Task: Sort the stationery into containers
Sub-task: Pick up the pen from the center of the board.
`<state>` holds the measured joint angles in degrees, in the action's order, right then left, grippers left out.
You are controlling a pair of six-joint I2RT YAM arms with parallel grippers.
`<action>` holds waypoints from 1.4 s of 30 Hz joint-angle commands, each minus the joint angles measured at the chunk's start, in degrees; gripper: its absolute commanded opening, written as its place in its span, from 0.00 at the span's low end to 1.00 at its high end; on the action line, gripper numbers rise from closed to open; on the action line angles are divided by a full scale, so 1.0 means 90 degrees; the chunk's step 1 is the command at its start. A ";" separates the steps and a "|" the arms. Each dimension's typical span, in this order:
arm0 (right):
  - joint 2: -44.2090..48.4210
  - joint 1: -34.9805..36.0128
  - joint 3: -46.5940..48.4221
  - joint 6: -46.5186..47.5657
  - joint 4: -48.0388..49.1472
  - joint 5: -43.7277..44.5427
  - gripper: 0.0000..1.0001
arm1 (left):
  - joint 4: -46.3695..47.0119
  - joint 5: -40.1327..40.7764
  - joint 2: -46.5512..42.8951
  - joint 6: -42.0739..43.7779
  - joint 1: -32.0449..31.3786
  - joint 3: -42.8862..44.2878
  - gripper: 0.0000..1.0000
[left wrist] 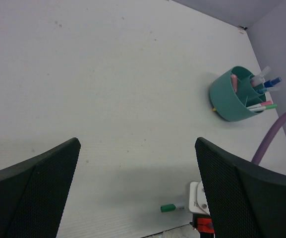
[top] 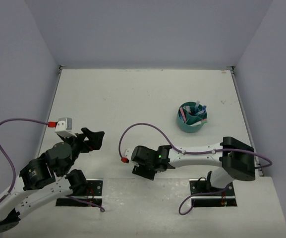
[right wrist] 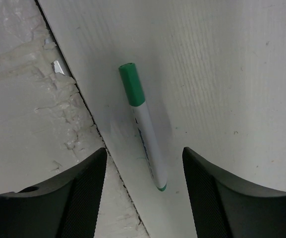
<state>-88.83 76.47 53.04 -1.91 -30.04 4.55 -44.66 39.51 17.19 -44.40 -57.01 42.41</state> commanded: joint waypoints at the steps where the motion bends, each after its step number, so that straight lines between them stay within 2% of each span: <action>1: -0.0584 0.0023 0.0526 0.0371 -0.0114 0.0004 0.59 | 0.0109 0.0176 0.0029 -0.0008 0.0016 0.0088 1.00; 7: -0.0993 0.0037 0.0654 0.0536 0.0097 0.0329 0.54 | 0.0129 0.0132 -0.0003 0.0012 0.0016 0.0072 1.00; 8: -0.1017 0.0029 0.0677 0.0552 0.0105 0.0307 0.49 | 0.0129 0.0132 0.0013 0.0012 0.0017 0.0064 1.00; 11: -0.1243 0.0019 0.0728 0.0602 0.0060 0.0225 0.26 | 0.0129 0.0112 0.0012 0.0021 0.0017 0.0073 1.00; 15: -0.1498 0.0019 0.0699 0.0623 -0.0091 -0.0026 0.13 | 0.0129 0.0121 -0.0056 0.0021 0.0016 0.0064 1.00; 16: -0.1496 0.0017 0.0695 0.0635 -0.0108 -0.0039 0.13 | 0.0129 0.0113 -0.0078 0.0021 0.0007 0.0063 1.00; 18: -0.1332 -0.0014 0.0623 0.0690 -0.0073 -0.0243 0.01 | 0.0129 0.0122 -0.0132 0.0021 0.0016 0.0054 1.00; 22: -0.0350 -0.0196 0.0360 0.0671 0.0359 0.0128 0.00 | 0.0137 0.0112 -0.0162 0.0021 0.0016 0.0054 1.00; 23: 0.0186 -0.0318 0.0251 0.0528 0.0685 0.0739 0.00 | 0.0138 0.0112 -0.0157 0.0021 0.0017 0.0049 1.00; 25: 0.1047 -0.0803 0.0117 -0.0227 0.1453 0.1903 0.00 | 0.0139 0.0112 -0.0139 0.0021 0.0017 0.0050 1.00; 27: 0.1980 -0.1695 0.0009 -0.1389 0.1862 0.3529 0.00 | 0.0139 0.0111 -0.0132 0.0013 0.0017 0.0045 1.00; 29: 0.2739 -0.2383 -0.0350 -0.3132 0.1962 0.4601 0.00 | 0.0139 0.0101 -0.0121 0.0021 0.0017 0.0052 1.00; 31: 0.3502 -0.2919 -0.1170 -0.5281 0.2100 0.5938 0.00 | 0.0141 0.0091 -0.0115 0.0024 0.0017 0.0044 1.00; 34: 0.4610 -0.3122 -0.1993 -0.8108 0.2147 0.7527 0.00 | 0.0176 0.0046 -0.0105 0.0059 0.0017 0.0035 1.00; 35: 0.4714 -0.3155 -0.2192 -0.8654 0.2147 0.8114 0.00 | 0.0207 0.0021 -0.0086 0.0084 0.0017 0.0022 1.00; 36: 0.4731 -0.3244 -0.2302 -0.8989 0.2146 0.8514 0.00 | 0.0228 -0.0001 -0.0065 0.0103 0.0017 0.0016 1.00; 39: 0.4513 -0.3741 -0.2267 -0.9264 0.2133 0.8892 0.00 | 0.0245 -0.0043 0.0004 0.0129 0.0017 0.0024 1.00; 42: 0.4125 -0.4036 -0.2103 -0.9546 0.1900 0.8791 0.00 | 0.0236 -0.0044 0.0023 0.0129 0.0007 0.0025 1.00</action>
<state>-47.76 44.15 32.51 -72.32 -12.08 72.21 -44.29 39.05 16.36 -44.14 -57.01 42.39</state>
